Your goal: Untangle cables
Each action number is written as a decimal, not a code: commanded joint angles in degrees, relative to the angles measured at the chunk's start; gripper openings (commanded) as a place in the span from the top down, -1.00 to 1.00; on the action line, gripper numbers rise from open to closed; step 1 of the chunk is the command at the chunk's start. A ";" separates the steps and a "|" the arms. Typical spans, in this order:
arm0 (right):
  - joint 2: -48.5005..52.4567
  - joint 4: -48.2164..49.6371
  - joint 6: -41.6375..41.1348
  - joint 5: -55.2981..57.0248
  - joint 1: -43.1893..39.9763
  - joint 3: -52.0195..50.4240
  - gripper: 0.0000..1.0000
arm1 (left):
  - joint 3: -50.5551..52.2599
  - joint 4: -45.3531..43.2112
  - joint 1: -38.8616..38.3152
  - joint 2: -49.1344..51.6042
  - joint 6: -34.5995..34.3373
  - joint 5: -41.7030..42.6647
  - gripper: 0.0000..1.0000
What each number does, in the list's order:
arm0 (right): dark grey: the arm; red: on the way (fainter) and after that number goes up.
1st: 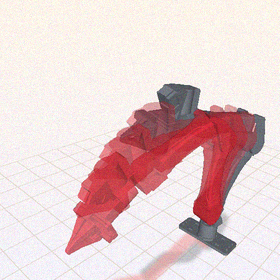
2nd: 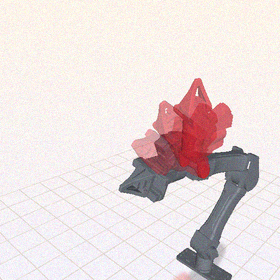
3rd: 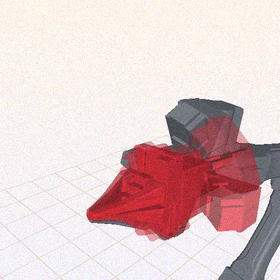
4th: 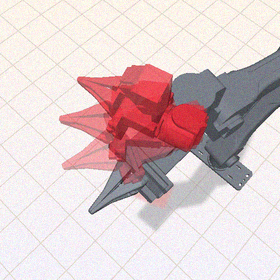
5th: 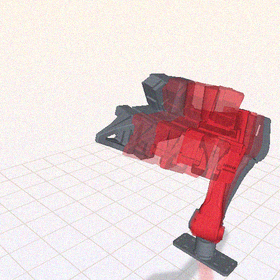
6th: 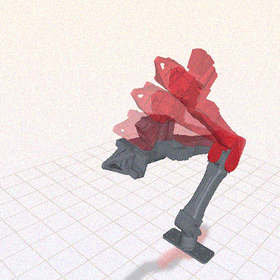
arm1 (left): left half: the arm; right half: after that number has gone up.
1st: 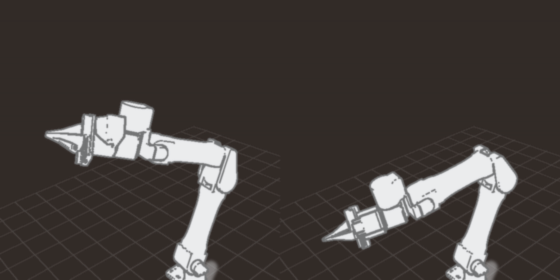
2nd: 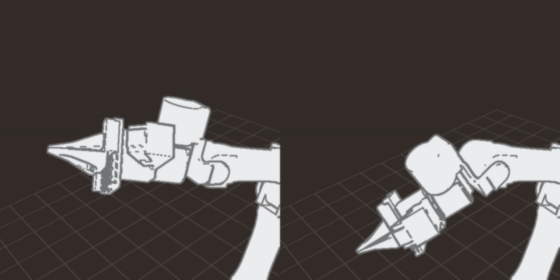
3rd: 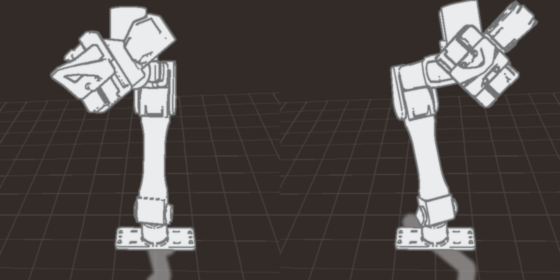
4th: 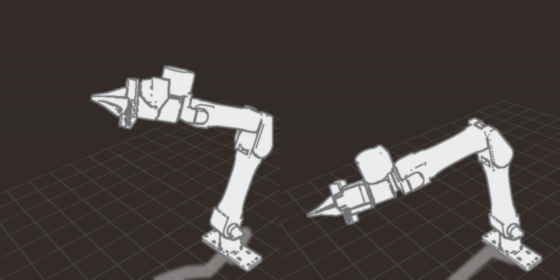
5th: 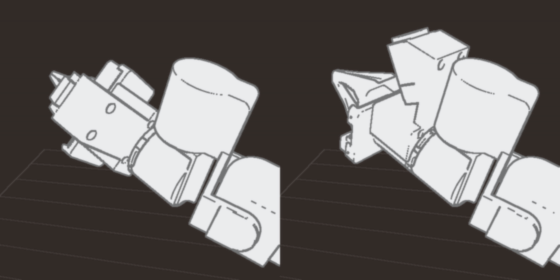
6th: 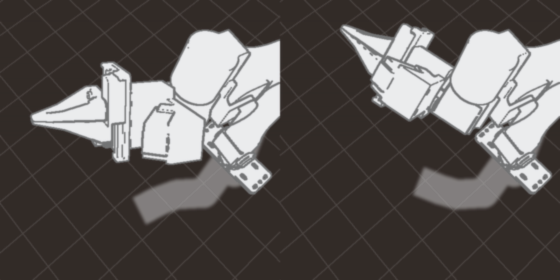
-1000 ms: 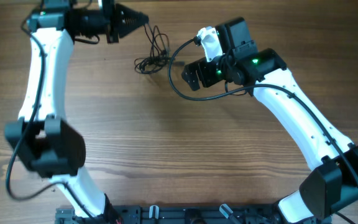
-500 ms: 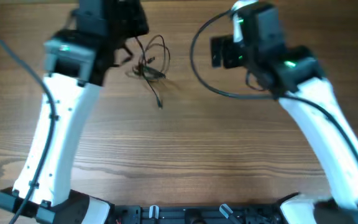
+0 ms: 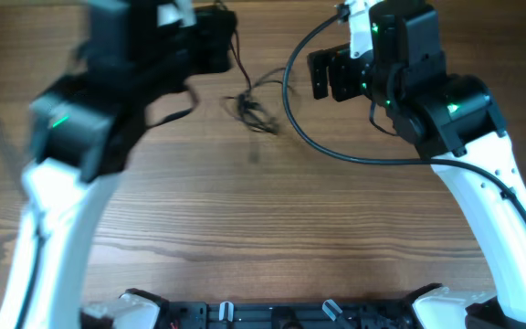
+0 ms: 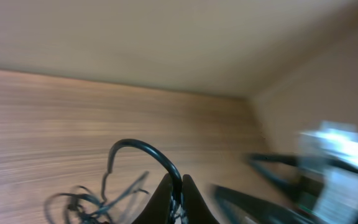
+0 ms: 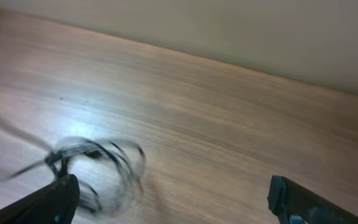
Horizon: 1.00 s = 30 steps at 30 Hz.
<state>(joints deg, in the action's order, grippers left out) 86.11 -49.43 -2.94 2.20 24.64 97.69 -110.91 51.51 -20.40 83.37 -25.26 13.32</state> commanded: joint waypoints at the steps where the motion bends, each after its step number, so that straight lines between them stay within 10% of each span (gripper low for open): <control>1: 0.37 2.56 15.10 -15.56 -0.24 -0.31 -1.00 | -0.52 0.72 7.63 -7.80 -4.28 22.10 0.92; 4: 0.37 2.84 25.46 -27.56 -0.24 -0.31 -1.00 | -0.52 0.63 13.49 -10.36 -7.28 32.33 0.92; 13: 1.11 5.75 15.63 -29.31 -0.22 -0.33 -0.99 | -0.52 1.44 19.47 -10.97 -7.39 33.55 0.92; 20: 6.05 8.52 -17.49 -29.09 -0.24 -0.31 -0.99 | -0.52 -7.02 19.58 -8.00 -23.96 33.59 0.92; 30: 8.20 9.99 -26.14 -31.65 -0.22 -0.33 -0.98 | -0.52 -13.03 22.95 -6.71 -30.75 38.75 0.92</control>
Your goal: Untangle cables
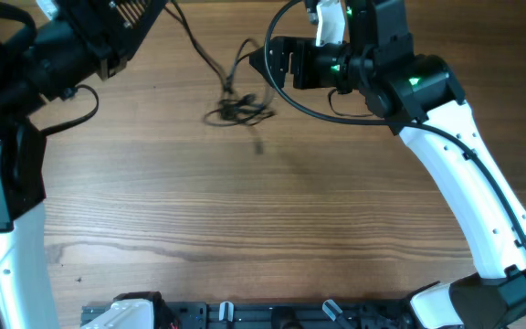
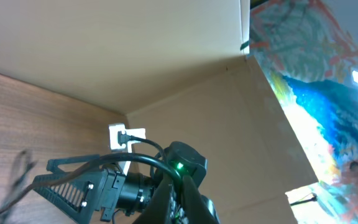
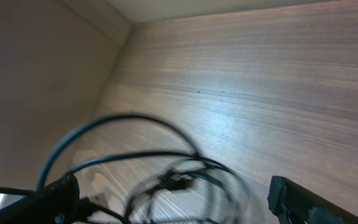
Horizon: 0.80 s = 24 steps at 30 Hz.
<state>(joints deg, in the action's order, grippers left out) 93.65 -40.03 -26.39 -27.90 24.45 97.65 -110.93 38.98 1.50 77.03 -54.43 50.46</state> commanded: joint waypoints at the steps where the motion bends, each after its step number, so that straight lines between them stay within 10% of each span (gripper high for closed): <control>1: 0.68 0.59 -2.69 -1.55 0.02 -0.28 -0.96 | -0.50 -0.55 1.05 -0.37 -1.62 1.62 0.92; 5: 1.22 0.98 -4.26 -1.53 1.01 -0.61 -0.86 | -0.50 -1.31 1.05 -0.35 -4.24 1.62 0.92; 14: 7.13 3.52 -40.85 -3.65 2.05 -0.63 -0.94 | -0.50 -7.52 1.05 -0.07 -11.80 1.55 0.92; 24: 7.41 7.13 -45.00 -5.64 2.40 -0.63 -0.82 | -0.50 -7.52 4.81 4.37 -11.80 1.57 0.92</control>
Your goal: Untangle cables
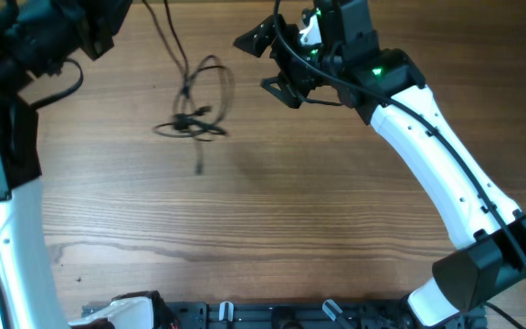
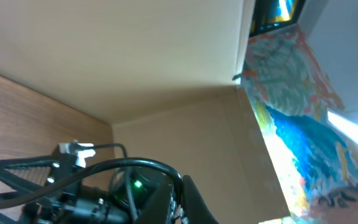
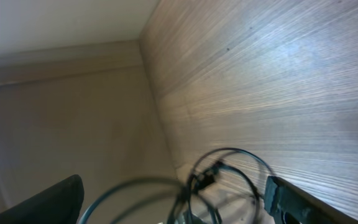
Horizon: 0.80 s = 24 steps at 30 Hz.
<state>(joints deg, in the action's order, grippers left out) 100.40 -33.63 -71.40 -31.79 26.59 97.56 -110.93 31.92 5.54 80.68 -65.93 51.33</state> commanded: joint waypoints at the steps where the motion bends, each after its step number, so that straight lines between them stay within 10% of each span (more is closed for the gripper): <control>1: 0.66 0.79 1.07 -1.75 0.37 -0.55 -0.80 | -0.50 -0.48 0.76 0.90 -0.31 0.70 0.92; 4: 0.66 2.16 8.33 -1.62 1.27 -0.55 -0.82 | -0.50 -0.50 0.74 1.51 -0.33 0.70 0.92; 14: 0.66 3.89 69.81 10.01 3.78 -0.55 -0.99 | -0.50 -0.50 0.74 1.79 -0.31 0.98 0.92; 24: 1.51 5.77 81.88 10.34 3.98 -0.55 -0.99 | -0.50 -0.50 0.74 1.77 -0.33 1.86 0.92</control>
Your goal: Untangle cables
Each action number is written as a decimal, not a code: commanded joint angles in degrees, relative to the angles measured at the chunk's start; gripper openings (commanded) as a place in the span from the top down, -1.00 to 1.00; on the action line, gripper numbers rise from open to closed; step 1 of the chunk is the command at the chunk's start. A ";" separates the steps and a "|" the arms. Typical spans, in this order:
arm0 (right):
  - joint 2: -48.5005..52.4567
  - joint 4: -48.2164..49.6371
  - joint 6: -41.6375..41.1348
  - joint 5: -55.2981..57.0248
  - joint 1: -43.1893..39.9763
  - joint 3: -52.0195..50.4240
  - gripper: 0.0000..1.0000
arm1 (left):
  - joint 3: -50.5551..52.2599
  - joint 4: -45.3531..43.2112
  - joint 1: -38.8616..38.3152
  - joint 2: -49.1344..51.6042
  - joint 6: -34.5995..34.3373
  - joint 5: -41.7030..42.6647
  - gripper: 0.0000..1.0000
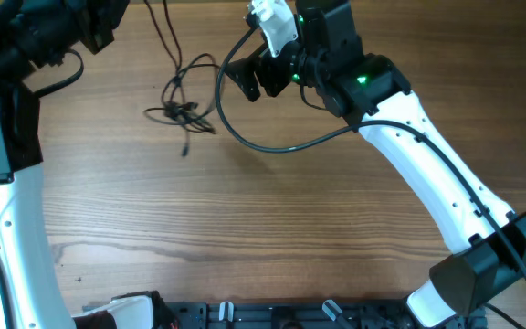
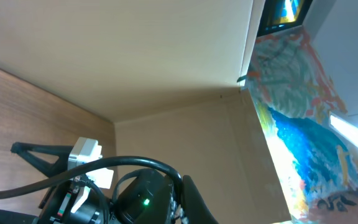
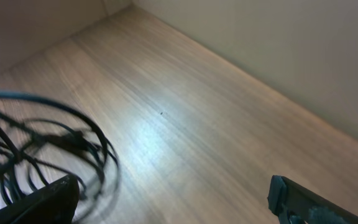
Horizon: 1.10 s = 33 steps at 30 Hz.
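Observation:
A thin black cable runs from my left gripper (image 2: 180,191), which is shut on it, down to a small tangle of loops (image 1: 183,110) on the far left of the wooden table (image 1: 272,228). The left arm (image 1: 57,32) sits at the top left corner of the overhead view. My right gripper (image 1: 256,78) stands open just right of the tangle, nothing between its fingers (image 3: 291,198). In the right wrist view the tangle (image 3: 42,149) lies blurred at the left, beside the left finger.
A thick black cable (image 1: 245,142) loops out from the right arm (image 1: 409,119) under the right gripper. A white block (image 1: 274,23) sits on top of that wrist. A beige wall (image 3: 278,56) borders the table's far side.
The tangle has shifted slightly left and farther back. My right gripper, then tilted toward the wall, now faces the table beside the tangle, still open. The left gripper keeps its hold.
My left gripper was shut on the thin cable near the far middle, the tangle beneath it, the right gripper open at the right. At each later moment the left gripper and tangle were farther left, with the open right gripper following; the tangle now sits far left.

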<state>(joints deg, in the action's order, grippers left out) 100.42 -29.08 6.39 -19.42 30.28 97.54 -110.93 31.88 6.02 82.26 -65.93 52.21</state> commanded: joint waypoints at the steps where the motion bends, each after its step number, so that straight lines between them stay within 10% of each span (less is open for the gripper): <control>1: 1.86 1.62 4.04 -2.82 0.44 -0.52 -0.99 | -0.50 -0.46 0.26 0.20 -0.33 0.98 0.92; 15: 5.05 3.50 2.32 -2.95 4.28 -0.52 -0.82 | -0.50 -3.87 0.26 0.13 -1.03 6.40 0.92; 17: 5.97 3.93 2.03 -3.17 4.46 -0.52 -0.27 | -0.50 -3.87 0.26 0.13 -1.03 7.04 0.92; 18: 6.54 4.22 1.62 -3.13 4.59 -0.52 0.92 | -0.50 -3.87 0.26 0.13 -1.03 7.43 0.92; 32: 2.93 -0.59 -5.07 9.27 1.09 -0.48 0.92 | -0.50 4.76 6.12 -0.42 11.96 8.00 0.92; 33: 2.95 -0.59 -5.11 9.22 1.09 -0.48 0.69 | -0.50 4.76 6.12 -0.46 11.98 8.00 0.92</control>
<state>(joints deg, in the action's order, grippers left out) 105.43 -29.58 2.35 -11.44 31.07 97.47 -110.93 37.26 11.86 82.52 -56.36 58.70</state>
